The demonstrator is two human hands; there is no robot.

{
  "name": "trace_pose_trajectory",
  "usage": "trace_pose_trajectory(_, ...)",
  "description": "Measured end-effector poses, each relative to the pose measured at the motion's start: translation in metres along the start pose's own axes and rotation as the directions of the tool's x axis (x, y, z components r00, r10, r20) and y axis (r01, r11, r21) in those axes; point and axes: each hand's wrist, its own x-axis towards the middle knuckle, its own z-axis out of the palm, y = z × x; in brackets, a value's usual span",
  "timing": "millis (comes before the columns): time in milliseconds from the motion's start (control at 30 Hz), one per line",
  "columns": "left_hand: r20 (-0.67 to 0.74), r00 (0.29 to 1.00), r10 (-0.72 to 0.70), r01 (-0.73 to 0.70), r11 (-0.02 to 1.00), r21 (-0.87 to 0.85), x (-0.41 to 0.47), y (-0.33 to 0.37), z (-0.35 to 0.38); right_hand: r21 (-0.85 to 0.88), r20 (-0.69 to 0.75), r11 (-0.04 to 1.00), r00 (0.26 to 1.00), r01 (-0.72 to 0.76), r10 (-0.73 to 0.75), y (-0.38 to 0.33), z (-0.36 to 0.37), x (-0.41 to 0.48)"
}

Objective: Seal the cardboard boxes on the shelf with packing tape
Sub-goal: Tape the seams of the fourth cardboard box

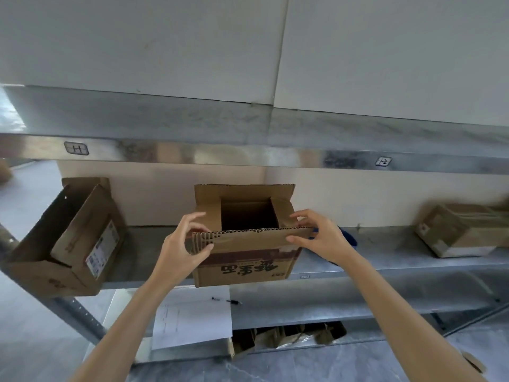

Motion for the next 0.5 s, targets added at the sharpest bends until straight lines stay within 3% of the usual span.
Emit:
trace_pose_trajectory(267,0.039,0.997,-0.066,0.064,0.997,0.040,0.000,-0.002,0.000,-0.017,0.036,1.000,0.999,0.011,-0.011,0.016,0.002,0.008)
trace_pose_trajectory(500,-0.080,0.994,-0.079,0.080,0.997,0.008,0.008,-0.001,0.005,0.023,-0.052,1.000,0.999,-0.010,0.011,0.023,0.008,0.016)
